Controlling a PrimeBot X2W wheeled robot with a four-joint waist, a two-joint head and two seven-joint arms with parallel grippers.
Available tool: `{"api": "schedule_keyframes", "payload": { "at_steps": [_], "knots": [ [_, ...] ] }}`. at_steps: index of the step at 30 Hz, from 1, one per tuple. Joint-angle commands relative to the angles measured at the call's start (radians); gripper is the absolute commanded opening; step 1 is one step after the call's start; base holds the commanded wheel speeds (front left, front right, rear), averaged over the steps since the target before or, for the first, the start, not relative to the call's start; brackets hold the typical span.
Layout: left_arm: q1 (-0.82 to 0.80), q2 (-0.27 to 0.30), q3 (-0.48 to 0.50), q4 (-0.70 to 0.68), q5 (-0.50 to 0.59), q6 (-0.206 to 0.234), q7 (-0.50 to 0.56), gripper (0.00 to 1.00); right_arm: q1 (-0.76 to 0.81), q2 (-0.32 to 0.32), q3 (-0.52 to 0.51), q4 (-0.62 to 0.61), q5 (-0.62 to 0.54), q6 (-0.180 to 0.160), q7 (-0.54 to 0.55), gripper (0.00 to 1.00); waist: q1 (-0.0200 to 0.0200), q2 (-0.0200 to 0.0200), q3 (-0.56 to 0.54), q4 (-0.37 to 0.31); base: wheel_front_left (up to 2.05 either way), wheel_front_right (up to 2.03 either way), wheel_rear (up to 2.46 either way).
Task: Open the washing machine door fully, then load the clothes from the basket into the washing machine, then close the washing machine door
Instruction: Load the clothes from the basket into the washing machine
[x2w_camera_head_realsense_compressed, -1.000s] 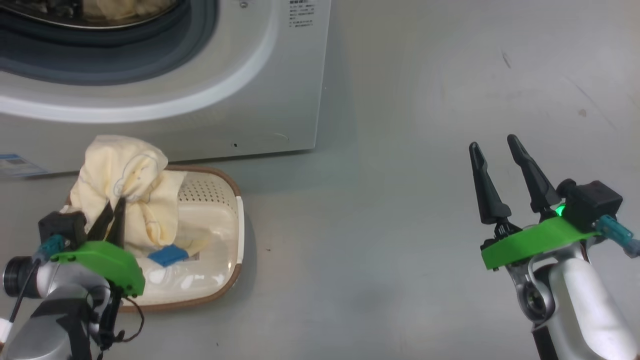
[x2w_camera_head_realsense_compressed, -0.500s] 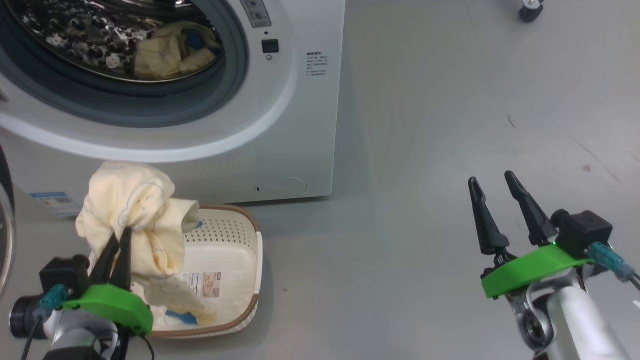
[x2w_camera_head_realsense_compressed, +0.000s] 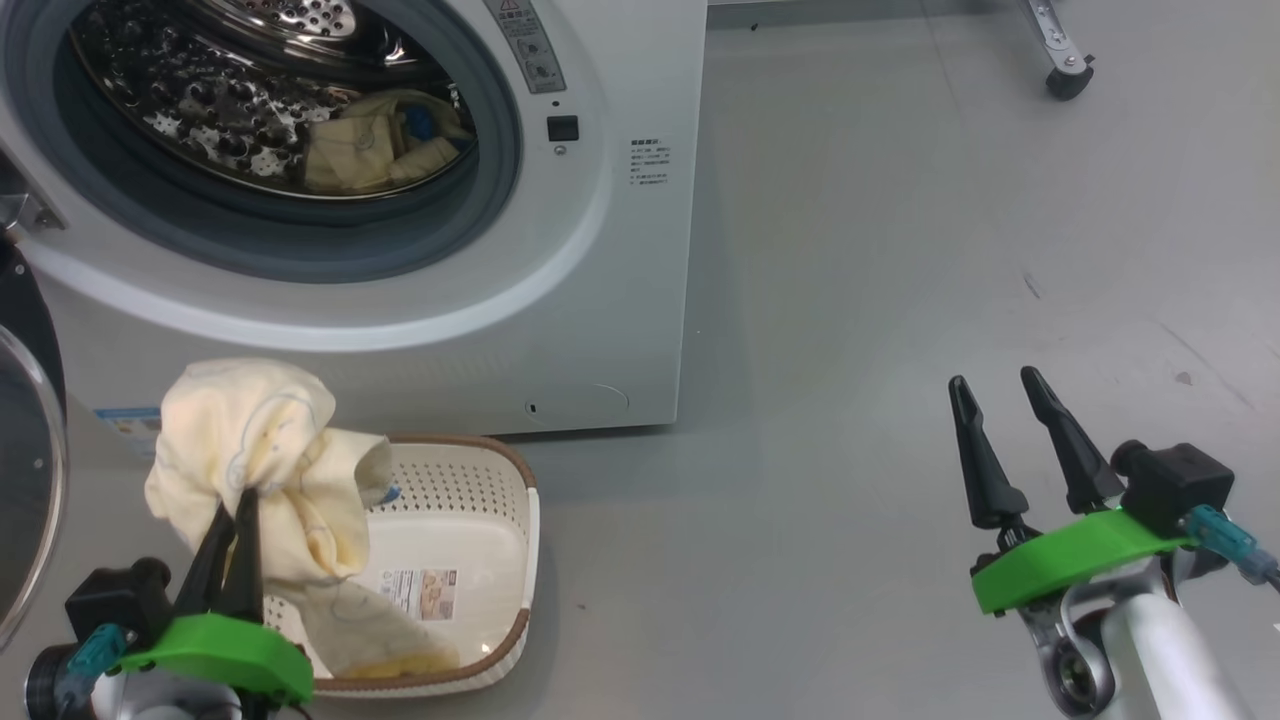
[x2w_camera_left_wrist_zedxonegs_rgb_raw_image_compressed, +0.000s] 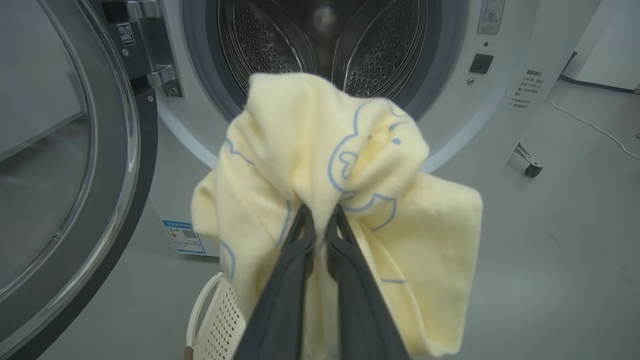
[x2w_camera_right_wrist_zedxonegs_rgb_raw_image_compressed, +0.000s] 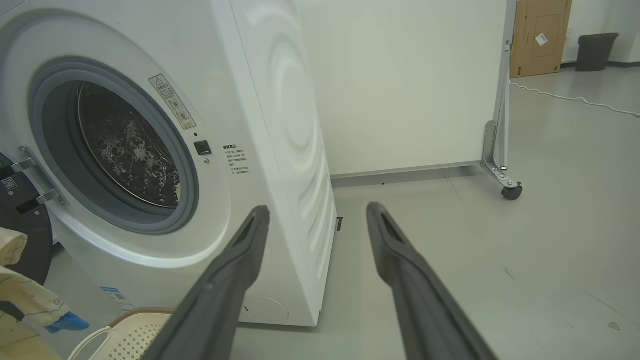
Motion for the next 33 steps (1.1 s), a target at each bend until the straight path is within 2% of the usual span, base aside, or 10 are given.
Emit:
{"api": "schedule_keyframes", "payload": {
  "at_steps": [1, 10, 18, 25, 33],
  "knots": [
    [-0.026, 0.019, 0.053, -0.038, 0.016, -0.004, -0.014, 0.0, -0.02, -0.004, 0.016, -0.032, 0.007, 0.0, -0.007, 1.0, 0.0001, 0.0, 0.0, -0.001, 0.0, 0.0, 0.0],
    [-0.032, -0.001, 0.102, -0.053, 0.053, -0.037, -0.014, 0.0, -0.024, -0.004, 0.021, -0.037, 0.012, 0.0, -0.007, 1.0, 0.0001, 0.0, 0.019, -0.009, 0.0, 0.0, 0.0],
    [-0.08, 0.011, 0.122, -0.062, 0.075, -0.061, -0.014, 0.0, -0.044, -0.004, 0.025, -0.048, 0.008, 0.0, -0.007, 1.0, 0.0001, 0.0, 0.082, -0.024, 0.0, 0.0, 0.0],
    [-0.231, 0.039, 0.12, -0.054, 0.071, -0.077, -0.014, 0.0, -0.083, -0.004, 0.024, -0.065, 0.001, 0.0, -0.007, 1.0, 0.0001, 0.0, 0.202, -0.037, 0.0, 0.0, 0.0],
    [-0.469, 0.122, 0.109, -0.005, 0.015, -0.084, 0.011, 0.0, -0.128, -0.004, 0.044, -0.079, 0.009, 0.0, -0.007, 1.0, 0.0001, 0.0, 0.335, -0.074, 0.0, 0.0, 0.0]
  ]
}}
